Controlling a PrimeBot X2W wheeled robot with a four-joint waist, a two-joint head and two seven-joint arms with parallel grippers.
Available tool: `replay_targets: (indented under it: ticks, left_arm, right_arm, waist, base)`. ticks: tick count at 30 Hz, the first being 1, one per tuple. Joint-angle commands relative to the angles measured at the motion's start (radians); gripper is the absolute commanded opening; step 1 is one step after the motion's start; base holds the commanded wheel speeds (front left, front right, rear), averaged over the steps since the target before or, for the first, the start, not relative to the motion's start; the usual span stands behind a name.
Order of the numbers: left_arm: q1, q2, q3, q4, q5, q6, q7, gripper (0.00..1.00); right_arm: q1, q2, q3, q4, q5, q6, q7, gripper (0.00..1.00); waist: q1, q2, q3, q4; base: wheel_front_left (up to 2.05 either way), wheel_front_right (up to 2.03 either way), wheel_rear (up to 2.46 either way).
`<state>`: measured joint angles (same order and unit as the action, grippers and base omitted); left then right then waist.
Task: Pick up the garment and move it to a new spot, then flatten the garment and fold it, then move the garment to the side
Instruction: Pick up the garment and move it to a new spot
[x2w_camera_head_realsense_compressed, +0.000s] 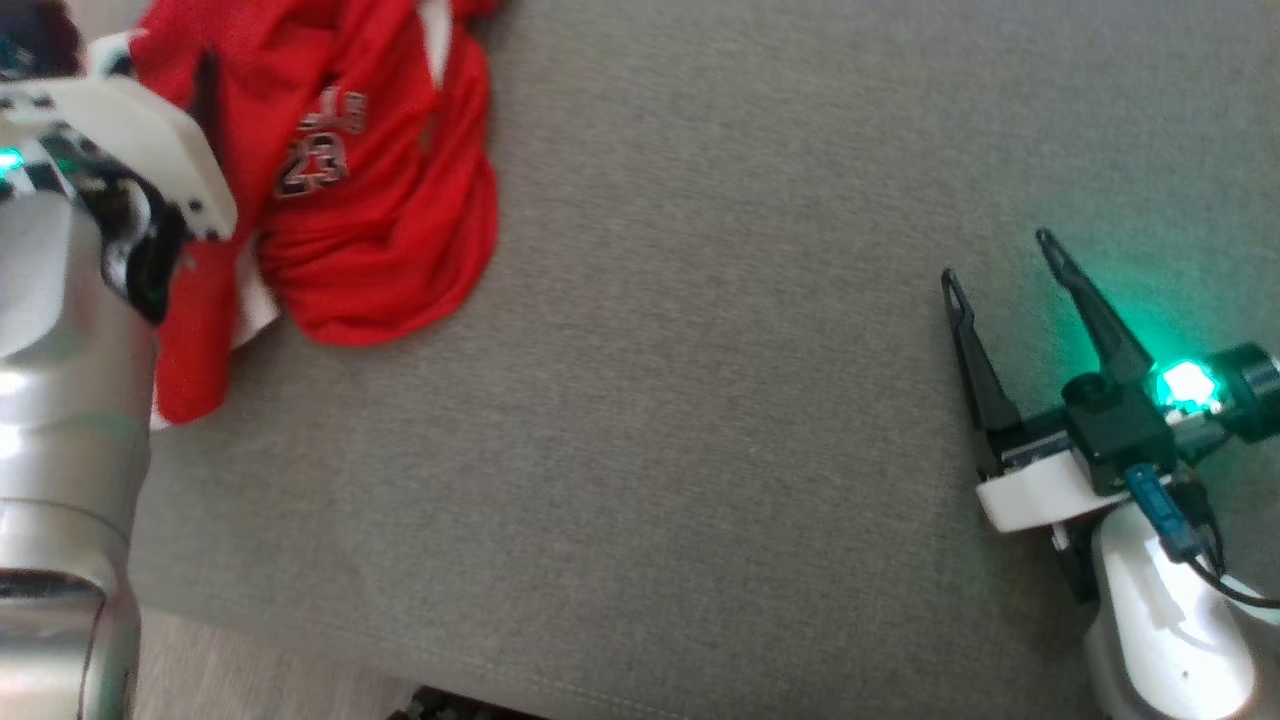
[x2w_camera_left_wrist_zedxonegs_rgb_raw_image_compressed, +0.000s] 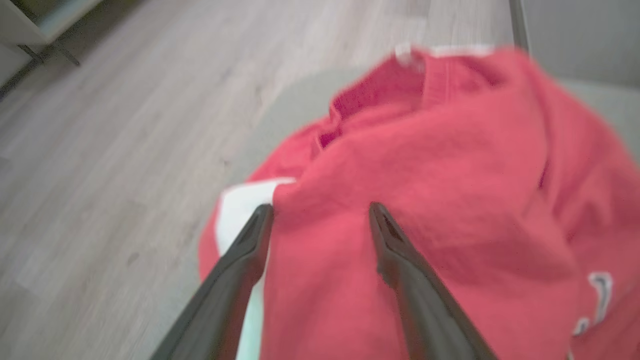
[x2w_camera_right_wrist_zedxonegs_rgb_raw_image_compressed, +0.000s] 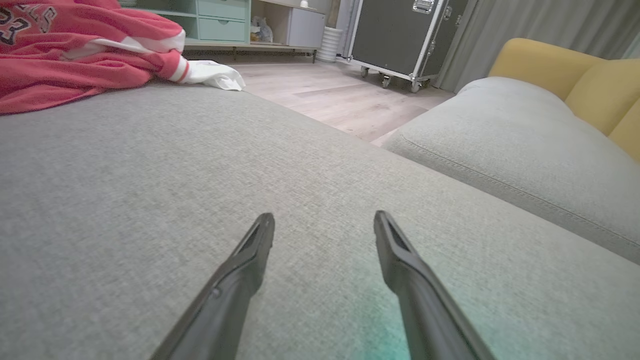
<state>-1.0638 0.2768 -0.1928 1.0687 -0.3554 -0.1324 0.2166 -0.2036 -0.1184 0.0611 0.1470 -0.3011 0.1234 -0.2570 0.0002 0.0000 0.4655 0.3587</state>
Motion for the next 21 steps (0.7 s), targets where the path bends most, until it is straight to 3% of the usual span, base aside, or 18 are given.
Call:
replay_targets:
  ticks: [1, 3, 4, 5, 13, 21]
  left_arm:
    - [0.000, 0.083, -0.008, -0.003, -0.028, 0.002, 0.021, 1.00]
    - [0.014, 0.095, -0.035, 0.015, -0.071, 0.002, 0.034, 1.00]
    - [0.021, 0.102, -0.054, 0.017, -0.086, 0.002, 0.032, 0.93]
    - [0.026, 0.109, -0.073, 0.016, -0.099, 0.002, 0.026, 0.00]
    - [-0.029, 0.204, -0.200, -0.029, -0.136, 0.002, -0.184, 0.00]
    - [-0.126, 0.278, -0.341, -0.095, -0.100, 0.002, -0.361, 0.00]
  right_arm:
    - [-0.011, -0.008, 0.020, -0.015, -0.014, 0.007, -0.005, 1.00]
    - [-0.019, -0.008, 0.018, -0.021, -0.015, 0.007, -0.005, 1.00]
    - [-0.020, -0.008, 0.015, -0.023, -0.016, 0.007, -0.005, 1.00]
    - [-0.020, -0.007, 0.013, -0.024, -0.017, 0.007, -0.005, 1.00]
    - [0.005, 0.011, 0.014, -0.003, -0.005, 0.007, -0.005, 1.00]
    - [0.046, 0.050, 0.039, 0.024, 0.046, 0.007, -0.005, 1.00]
  waist:
    - [-0.0002, 0.0000, 0.042, -0.036]
    - [-0.0002, 0.0000, 0.054, -0.042]
    - [-0.0002, 0.0000, 0.056, -0.043]
    - [-0.0002, 0.0000, 0.057, -0.045]
    - [-0.0002, 0.0000, -0.021, -0.041]
    - [-0.0002, 0.0000, -0.228, -0.089]
  base:
    - [0.00, 0.00, 0.00]
    - [0.00, 0.00, 0.00]
    - [0.00, 0.00, 0.00]
    - [0.00, 0.00, 0.00]
    - [0.00, 0.00, 0.00]
    - [0.00, 0.00, 0.00]
